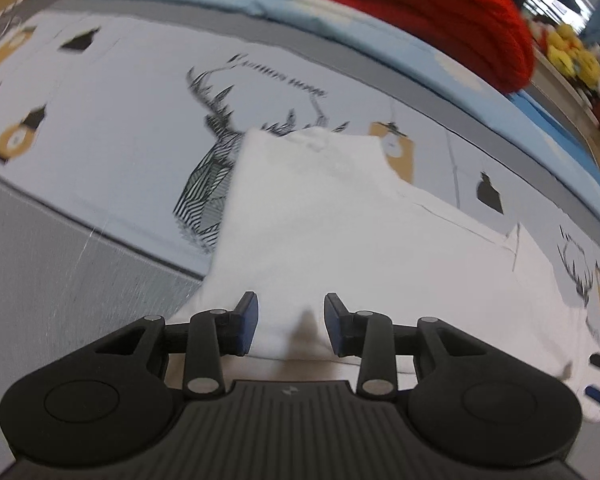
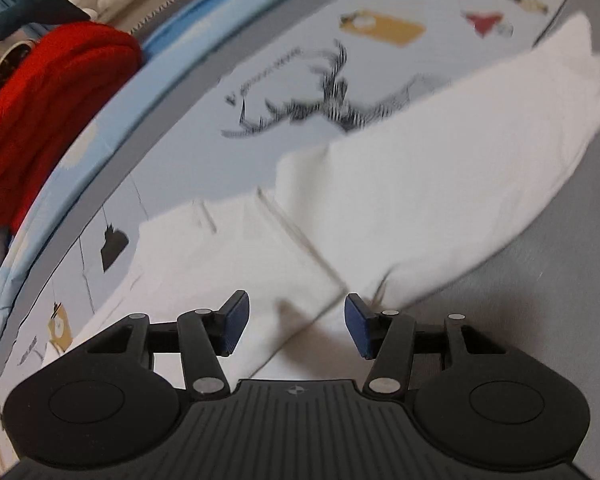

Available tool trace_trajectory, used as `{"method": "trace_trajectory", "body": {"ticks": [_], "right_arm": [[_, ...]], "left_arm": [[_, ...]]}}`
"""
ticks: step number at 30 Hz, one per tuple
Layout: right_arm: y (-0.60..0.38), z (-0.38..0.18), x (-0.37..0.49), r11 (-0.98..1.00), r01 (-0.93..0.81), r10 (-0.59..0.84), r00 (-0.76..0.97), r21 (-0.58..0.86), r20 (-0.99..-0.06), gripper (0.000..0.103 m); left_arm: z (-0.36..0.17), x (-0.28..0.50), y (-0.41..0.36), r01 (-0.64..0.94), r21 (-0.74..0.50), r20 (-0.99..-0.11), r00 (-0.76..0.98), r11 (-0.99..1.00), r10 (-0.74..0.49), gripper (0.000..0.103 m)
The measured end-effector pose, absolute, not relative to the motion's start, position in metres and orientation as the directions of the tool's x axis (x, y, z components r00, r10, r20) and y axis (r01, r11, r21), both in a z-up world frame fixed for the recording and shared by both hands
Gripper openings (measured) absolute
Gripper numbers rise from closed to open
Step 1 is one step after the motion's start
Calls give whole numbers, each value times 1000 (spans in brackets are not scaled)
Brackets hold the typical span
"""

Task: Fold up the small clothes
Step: 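Open both tools and withdraw from the folded shirt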

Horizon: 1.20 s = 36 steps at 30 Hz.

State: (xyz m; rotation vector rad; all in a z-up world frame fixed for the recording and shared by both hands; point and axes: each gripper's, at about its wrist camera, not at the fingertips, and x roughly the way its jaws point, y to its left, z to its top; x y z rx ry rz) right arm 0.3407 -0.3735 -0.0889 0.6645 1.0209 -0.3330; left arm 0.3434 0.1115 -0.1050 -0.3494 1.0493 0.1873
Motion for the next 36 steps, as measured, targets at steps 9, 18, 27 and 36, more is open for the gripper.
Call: {"method": "trace_trajectory", "body": {"ticks": [9, 18, 27, 36], "right_arm": [[-414, -85, 320, 754, 575, -22, 505, 318, -863, 55], [-502, -94, 296, 674, 689, -133, 469, 267, -873, 55], [-580, -137, 256, 480, 812, -125, 437, 331, -891, 55], [-625, -150, 242, 394, 823, -266, 528, 409, -806, 54]], "left_arm": [[-98, 342, 77, -145, -126, -841, 540, 982, -28, 40], [-100, 339, 66, -83, -135, -842, 536, 987, -70, 47], [-98, 337, 69, -79, -154, -842, 533, 985, -89, 49], [-97, 336, 66, -90, -152, -835, 544, 984, -79, 49]]}}
